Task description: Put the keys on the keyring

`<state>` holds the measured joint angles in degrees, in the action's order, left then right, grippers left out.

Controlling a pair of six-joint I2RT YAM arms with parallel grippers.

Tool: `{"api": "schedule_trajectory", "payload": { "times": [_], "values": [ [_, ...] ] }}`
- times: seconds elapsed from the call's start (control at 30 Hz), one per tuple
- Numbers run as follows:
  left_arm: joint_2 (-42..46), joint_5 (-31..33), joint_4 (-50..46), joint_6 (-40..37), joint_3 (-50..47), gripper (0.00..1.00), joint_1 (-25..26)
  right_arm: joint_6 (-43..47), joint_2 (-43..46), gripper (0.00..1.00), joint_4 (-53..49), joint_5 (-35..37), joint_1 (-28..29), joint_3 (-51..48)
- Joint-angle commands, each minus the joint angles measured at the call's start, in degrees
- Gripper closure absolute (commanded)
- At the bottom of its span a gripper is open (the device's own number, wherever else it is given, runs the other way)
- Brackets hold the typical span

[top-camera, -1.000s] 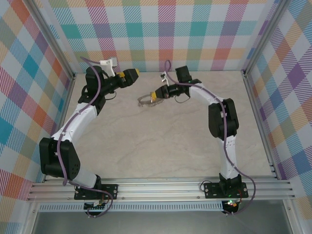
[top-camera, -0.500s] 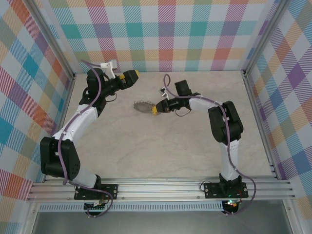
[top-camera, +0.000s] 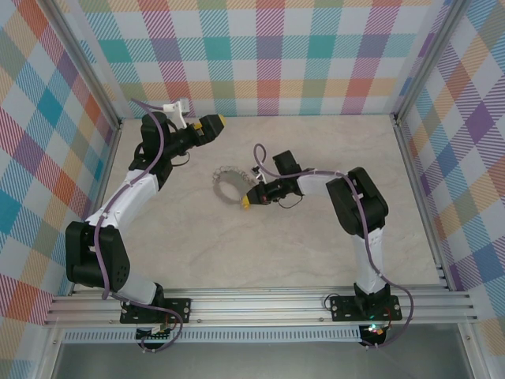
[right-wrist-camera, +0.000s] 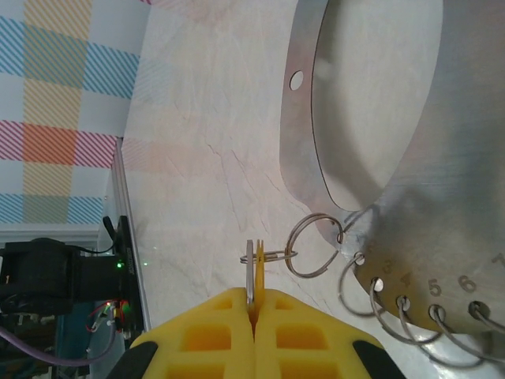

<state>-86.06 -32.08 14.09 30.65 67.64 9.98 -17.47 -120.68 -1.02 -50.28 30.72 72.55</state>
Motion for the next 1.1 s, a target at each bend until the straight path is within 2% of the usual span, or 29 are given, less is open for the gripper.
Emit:
{"api": "schedule_trajectory", "payload": {
  "times": [0.0, 0.03, 0.13, 0.33, 0.63, 0.7, 0.73, 0.77, 0.87, 0.93, 1.07],
  "values": [
    [0.7, -1.2, 3.0, 0.6, -0.8, 0.0, -0.3, -1.2, 1.9, 1.0, 2.6, 0.6, 1.2, -2.5],
    [0.5, -1.2, 3.0, 0.7, -0.8, 0.0, -0.3, -1.3, 2.2, 0.95, 2.8, 1.0, 1.6, -3.3],
    [-0.1, -1.5, 3.4, 1.0, -1.0, 0.0, -0.2, -2.5, 3.4, 0.73, 4.6, 1.4, 2.4, -6.3],
    [-1.3, -2.1, 4.3, 1.6, -1.1, 0.0, -0.1, -3.7, 9.5, 0.57, 7.0, 1.7, 3.2, -12.9],
    [1.1, -1.6, 4.2, 0.4, -2.7, 0.0, 0.0, -0.1, 21.2, 0.32, 0.9, 5.8, 1.9, -15.3],
    [2.4, -0.5, 2.7, -1.2, -3.2, 0.0, 0.2, 0.5, 24.1, 0.13, -0.7, 6.8, 0.4, -15.3],
    [3.3, 0.5, 1.1, -2.6, -3.2, 0.0, 0.1, 0.8, 25.9, 0.04, -1.4, 7.5, -0.6, -15.2],
    [4.1, 1.8, -0.5, -3.8, -3.4, 0.0, 0.2, 0.9, 27.5, 0.0, -2.0, 8.0, -1.6, -15.3],
    [7.2, 9.0, -4.8, -7.4, -4.6, 0.0, 0.2, 2.3, 32.8, 0.0, -5.6, 11.5, -4.8, -14.5],
    [9.7, 16.2, -6.0, -9.4, -6.7, 0.0, 0.3, 3.4, 36.5, 0.0, -7.9, 16.5, -6.9, -14.0],
    [15.0, 28.7, -2.6, -13.2, -13.8, 0.0, 0.4, 4.1, 42.2, 0.0, -10.7, 26.8, -11.4, -13.8]
  ]
}}
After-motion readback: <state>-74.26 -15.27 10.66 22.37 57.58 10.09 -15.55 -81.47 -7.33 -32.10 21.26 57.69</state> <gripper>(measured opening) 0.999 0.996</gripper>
